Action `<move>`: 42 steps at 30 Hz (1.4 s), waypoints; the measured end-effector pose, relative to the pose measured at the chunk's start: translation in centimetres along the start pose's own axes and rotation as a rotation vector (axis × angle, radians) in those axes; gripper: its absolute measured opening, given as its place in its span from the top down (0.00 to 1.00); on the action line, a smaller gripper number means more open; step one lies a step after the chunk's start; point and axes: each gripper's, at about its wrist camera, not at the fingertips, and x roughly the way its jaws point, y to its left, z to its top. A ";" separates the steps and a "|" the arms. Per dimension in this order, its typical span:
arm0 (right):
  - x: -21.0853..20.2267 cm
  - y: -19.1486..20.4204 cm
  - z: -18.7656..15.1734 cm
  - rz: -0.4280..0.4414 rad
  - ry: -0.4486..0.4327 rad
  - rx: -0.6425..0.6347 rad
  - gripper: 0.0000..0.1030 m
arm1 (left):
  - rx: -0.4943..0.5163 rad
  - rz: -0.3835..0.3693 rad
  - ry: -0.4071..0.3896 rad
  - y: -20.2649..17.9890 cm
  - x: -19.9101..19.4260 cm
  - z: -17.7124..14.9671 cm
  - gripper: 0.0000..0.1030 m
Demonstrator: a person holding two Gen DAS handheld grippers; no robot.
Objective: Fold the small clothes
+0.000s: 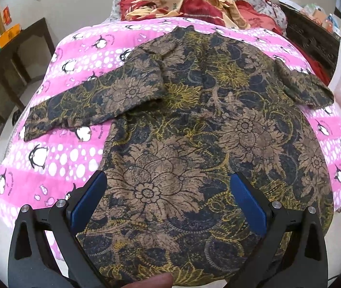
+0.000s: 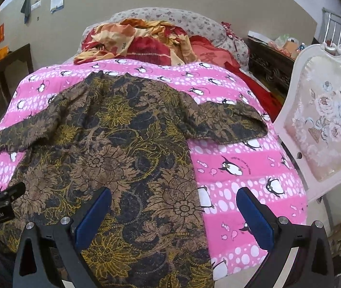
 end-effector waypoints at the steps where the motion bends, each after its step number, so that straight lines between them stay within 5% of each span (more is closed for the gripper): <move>1: 0.1 -0.1 0.0 0.003 0.001 0.004 0.00 | 0.003 -0.001 0.000 -0.1 0.0 0.0 0.00; 24: 5.0 -0.1 0.6 0.005 0.096 0.009 0.00 | -0.009 -0.008 0.052 0.0 4.5 1.4 0.00; 42: 4.5 1.6 1.5 -0.038 0.103 -0.033 0.00 | -0.028 -0.029 0.036 1.0 4.4 1.8 0.00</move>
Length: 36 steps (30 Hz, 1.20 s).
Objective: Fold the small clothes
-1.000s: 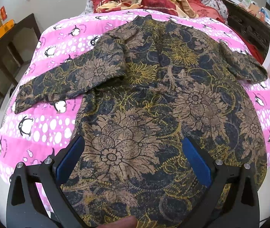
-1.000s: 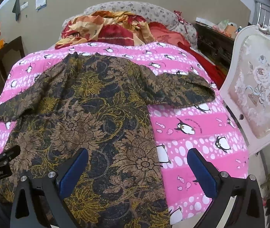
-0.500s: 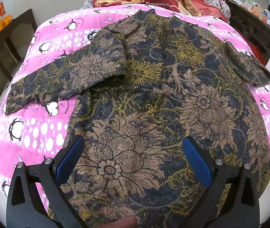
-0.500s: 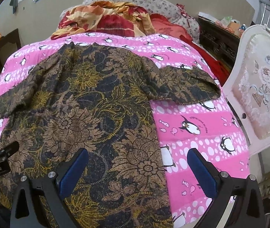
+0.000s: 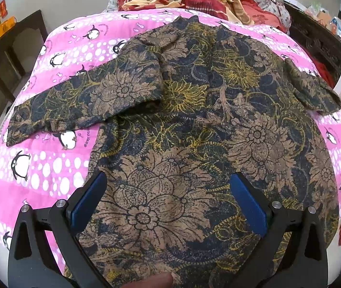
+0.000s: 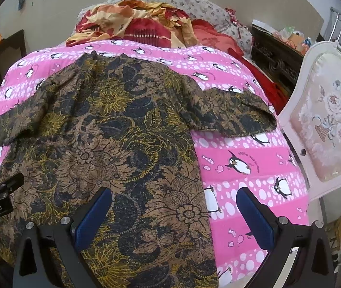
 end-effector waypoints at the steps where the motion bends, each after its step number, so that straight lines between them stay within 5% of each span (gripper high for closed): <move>1: -0.1 0.1 0.0 -0.001 -0.003 -0.002 0.00 | -0.001 0.001 0.000 0.0 -0.1 0.0 0.00; 36: -1.1 0.7 -0.6 0.113 -0.046 0.035 0.00 | -0.002 0.053 -0.001 -0.4 -0.9 -0.5 0.00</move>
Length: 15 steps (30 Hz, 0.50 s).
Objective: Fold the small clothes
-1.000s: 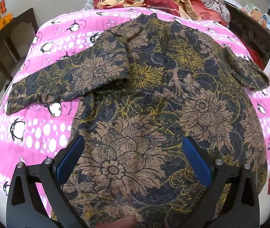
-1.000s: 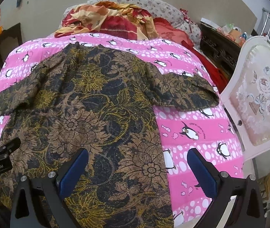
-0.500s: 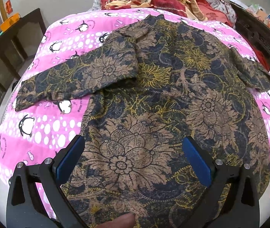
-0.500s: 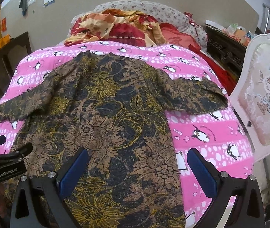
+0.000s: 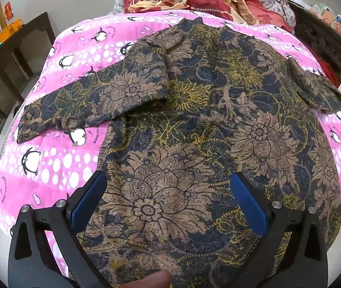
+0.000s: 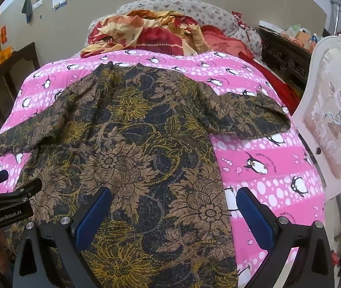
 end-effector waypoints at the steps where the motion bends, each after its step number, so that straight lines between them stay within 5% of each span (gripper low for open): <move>1: 0.1 0.0 0.0 0.000 0.002 0.002 0.00 | 0.000 0.001 0.002 0.0 0.1 0.0 0.00; 15: 1.4 0.0 -0.1 0.008 0.027 0.000 0.00 | -0.002 0.001 0.024 -0.1 1.6 0.3 0.00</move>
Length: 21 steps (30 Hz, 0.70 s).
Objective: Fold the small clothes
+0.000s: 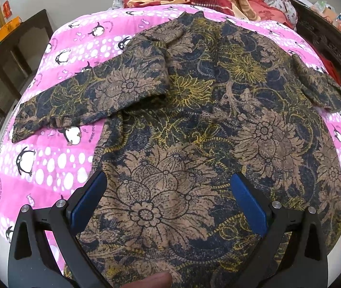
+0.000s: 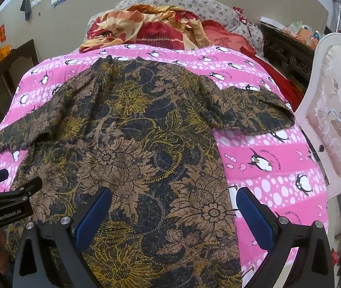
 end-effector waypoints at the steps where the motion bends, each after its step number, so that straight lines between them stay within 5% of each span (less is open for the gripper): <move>1: 0.2 0.0 0.0 0.001 0.003 0.000 0.00 | 0.001 0.001 0.004 0.0 0.2 0.0 0.00; 21: 5.3 0.7 1.6 -0.002 0.076 -0.012 0.00 | 0.009 -0.007 0.076 -0.6 5.5 1.8 0.00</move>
